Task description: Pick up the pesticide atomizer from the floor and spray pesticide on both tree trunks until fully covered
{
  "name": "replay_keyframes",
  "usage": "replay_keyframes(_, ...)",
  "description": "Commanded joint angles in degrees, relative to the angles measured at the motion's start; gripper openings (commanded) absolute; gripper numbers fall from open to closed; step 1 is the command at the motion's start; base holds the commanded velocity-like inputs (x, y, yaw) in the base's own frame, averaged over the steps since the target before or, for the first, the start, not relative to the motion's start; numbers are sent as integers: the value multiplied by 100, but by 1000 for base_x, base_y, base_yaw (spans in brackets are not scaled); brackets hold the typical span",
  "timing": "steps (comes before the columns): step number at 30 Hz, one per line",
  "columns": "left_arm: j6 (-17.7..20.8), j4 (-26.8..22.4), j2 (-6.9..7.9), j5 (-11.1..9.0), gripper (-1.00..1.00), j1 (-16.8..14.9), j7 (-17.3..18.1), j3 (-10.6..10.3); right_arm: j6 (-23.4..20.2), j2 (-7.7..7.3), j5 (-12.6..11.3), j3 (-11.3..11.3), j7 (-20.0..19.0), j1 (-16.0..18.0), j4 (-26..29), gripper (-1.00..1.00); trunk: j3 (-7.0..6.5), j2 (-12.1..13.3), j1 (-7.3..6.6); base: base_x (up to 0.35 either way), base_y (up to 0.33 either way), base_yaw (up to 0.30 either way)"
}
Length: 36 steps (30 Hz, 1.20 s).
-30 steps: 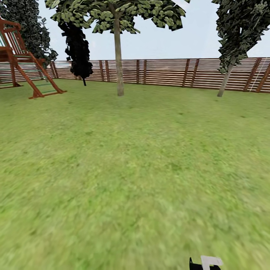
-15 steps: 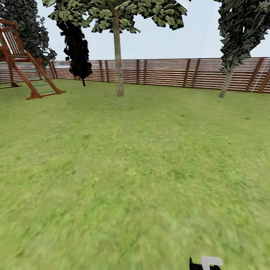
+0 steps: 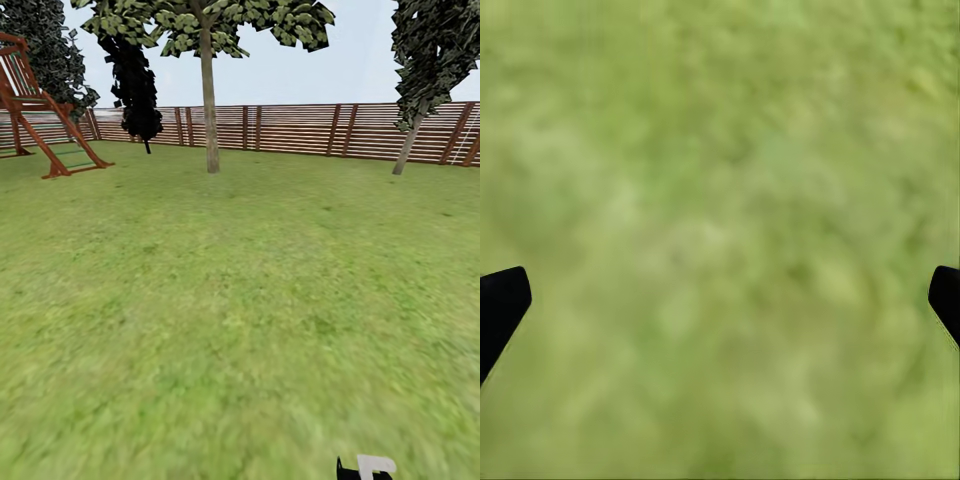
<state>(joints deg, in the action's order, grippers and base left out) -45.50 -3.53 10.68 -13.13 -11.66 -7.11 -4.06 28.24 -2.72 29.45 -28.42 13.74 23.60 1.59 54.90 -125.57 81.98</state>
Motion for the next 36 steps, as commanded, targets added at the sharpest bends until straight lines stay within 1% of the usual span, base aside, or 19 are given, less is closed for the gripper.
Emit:
replay_keyframes(1, -12, 1, 2, -22, -100, -1, -36, -42, 15, -1, 61, -32, 32, 5, -10, 100, 5, -2, 3, 340, 0, 0)
replay_keyframes(20, -12, 1, 4, -23, -100, -3, -36, -42, 15, -1, 61, -32, 32, 5, -10, 100, 5, -2, 3, 340, 0, 0)
replay_keyframes(36, -12, 1, 4, -23, -100, 1, -36, -42, 15, -1, 61, -32, 32, 5, -10, 100, 5, -2, 3, 340, 35, 0)
